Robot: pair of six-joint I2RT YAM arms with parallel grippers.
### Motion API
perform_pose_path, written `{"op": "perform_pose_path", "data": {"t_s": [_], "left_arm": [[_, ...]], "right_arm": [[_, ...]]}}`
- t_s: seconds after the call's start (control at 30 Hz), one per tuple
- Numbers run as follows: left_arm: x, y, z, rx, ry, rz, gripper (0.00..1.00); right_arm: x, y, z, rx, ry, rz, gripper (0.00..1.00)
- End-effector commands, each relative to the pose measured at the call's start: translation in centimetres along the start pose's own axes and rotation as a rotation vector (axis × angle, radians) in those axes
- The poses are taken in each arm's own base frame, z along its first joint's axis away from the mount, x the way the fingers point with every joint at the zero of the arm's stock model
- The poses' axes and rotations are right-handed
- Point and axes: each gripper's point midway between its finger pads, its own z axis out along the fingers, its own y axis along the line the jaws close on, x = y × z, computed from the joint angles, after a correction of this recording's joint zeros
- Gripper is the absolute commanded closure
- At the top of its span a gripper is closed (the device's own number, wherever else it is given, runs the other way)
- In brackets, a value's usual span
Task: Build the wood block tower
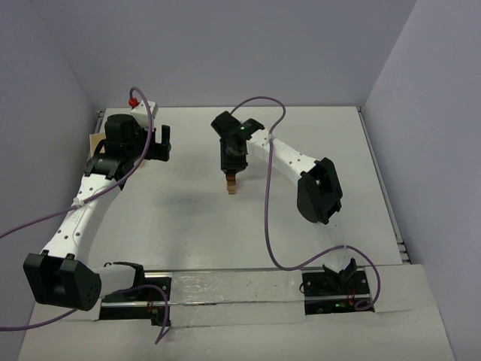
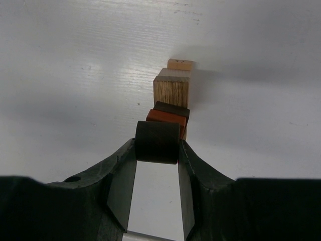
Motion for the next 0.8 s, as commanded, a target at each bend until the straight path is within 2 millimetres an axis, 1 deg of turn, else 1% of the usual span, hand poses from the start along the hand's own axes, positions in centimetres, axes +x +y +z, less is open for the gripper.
{"op": "perform_pose_path", "data": {"t_s": [0.0, 0.1, 0.17, 0.27, 0.33, 0.37, 0.4, 0.43, 0.53, 0.6, 0.63, 0.7, 0.77], "left_arm": [[-1.8, 0.5, -0.2, -0.016, -0.063, 0.0, 0.01], [-1.8, 0.5, -0.2, -0.016, -0.063, 0.0, 0.01], [-1.8, 0.5, -0.1, -0.016, -0.062, 0.0, 0.01], [-1.9, 0.4, -0.2, -0.013, -0.063, 0.001, 0.01], [-1.9, 0.4, -0.2, -0.01, -0.063, 0.003, 0.01], [-1.9, 0.3, -0.2, -0.007, -0.061, 0.006, 0.01], [-1.9, 0.3, -0.2, -0.003, -0.06, 0.008, 0.01], [-1.9, 0.2, -0.3, 0.001, -0.06, 0.01, 0.01], [-1.9, -0.5, -0.6, 0.04, -0.06, 0.017, 0.01], [-1.7, -0.9, -0.7, 0.064, -0.052, 0.027, 0.01], [-1.4, -1.2, -0.8, 0.084, -0.038, 0.031, 0.01], [-0.8, -1.6, -0.6, 0.107, -0.006, 0.031, 0.01], [0.3, -2.0, -0.4, 0.133, 0.031, 0.03, 0.01]], "right_arm": [[-1.0, 0.8, -0.8, -0.019, -0.04, -0.004, 0.49], [-1.0, 0.7, -0.9, -0.019, -0.039, -0.002, 0.43], [-1.0, 0.7, -1.0, -0.023, -0.04, -0.004, 0.29], [-0.9, 0.9, -1.1, -0.031, -0.037, -0.006, 0.23], [-0.8, 1.1, -1.4, -0.051, -0.033, -0.01, 0.16], [-0.9, 1.3, -1.9, -0.067, -0.037, -0.015, 0.09], [-1.0, 1.8, -2.5, -0.094, -0.04, -0.024, 0.03], [-1.0, 2.2, -2.8, -0.115, -0.039, -0.03, 0.01], [-1.9, 3.2, -6.1, -0.184, -0.104, -0.091, 0.0], [-2.6, 3.3, -8.2, -0.206, -0.155, -0.126, 0.0], [-3.3, 3.0, -9.7, -0.211, -0.2, -0.152, 0.0], [-4.9, 1.1, -12.4, -0.166, -0.302, -0.2, 0.0], [-6.1, -1.5, -13.7, -0.114, -0.355, -0.205, 0.0]]}}
